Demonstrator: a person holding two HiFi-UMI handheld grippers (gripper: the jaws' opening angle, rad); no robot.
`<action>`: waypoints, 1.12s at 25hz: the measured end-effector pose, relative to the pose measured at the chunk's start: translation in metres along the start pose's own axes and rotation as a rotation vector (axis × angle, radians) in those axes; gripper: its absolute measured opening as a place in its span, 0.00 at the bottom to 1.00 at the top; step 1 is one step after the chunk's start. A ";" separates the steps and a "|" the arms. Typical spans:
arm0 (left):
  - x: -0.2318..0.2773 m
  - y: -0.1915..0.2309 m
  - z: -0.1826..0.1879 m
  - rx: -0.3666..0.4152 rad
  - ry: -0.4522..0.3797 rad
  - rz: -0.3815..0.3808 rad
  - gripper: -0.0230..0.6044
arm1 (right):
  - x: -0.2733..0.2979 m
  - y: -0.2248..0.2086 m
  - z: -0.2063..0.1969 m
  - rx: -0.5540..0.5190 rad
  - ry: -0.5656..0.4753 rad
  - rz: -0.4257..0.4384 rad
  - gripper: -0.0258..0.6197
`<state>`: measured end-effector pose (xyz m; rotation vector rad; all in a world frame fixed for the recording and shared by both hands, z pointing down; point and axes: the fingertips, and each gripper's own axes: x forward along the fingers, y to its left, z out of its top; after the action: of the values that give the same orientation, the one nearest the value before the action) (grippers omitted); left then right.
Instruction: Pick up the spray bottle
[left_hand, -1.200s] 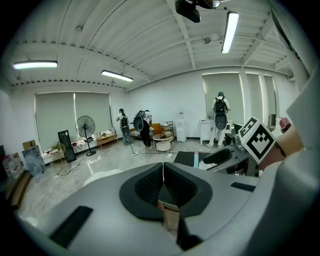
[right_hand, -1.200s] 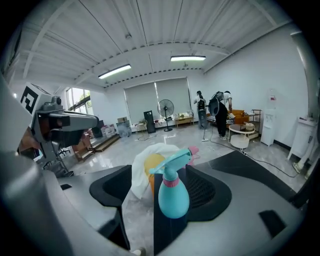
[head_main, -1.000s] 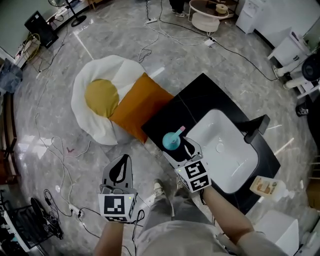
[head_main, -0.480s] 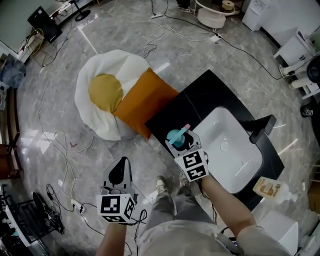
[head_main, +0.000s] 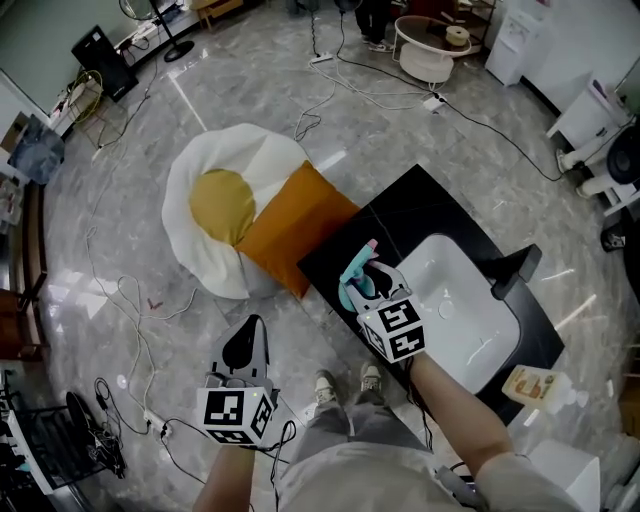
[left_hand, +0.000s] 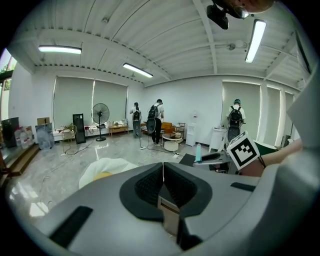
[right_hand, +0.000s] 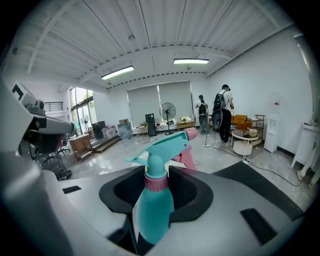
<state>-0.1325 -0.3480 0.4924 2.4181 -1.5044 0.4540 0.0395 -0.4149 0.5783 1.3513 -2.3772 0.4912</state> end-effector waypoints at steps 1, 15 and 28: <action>-0.001 0.000 0.007 0.010 -0.013 0.000 0.08 | -0.006 0.002 0.013 -0.002 -0.014 0.010 0.31; -0.026 0.000 0.132 0.184 -0.201 0.014 0.08 | -0.117 0.041 0.229 -0.141 -0.347 0.110 0.30; -0.098 -0.003 0.210 0.334 -0.379 0.053 0.08 | -0.220 0.095 0.298 -0.275 -0.511 0.129 0.29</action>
<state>-0.1436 -0.3448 0.2604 2.8565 -1.7664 0.2852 0.0204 -0.3447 0.2030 1.3178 -2.8139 -0.1763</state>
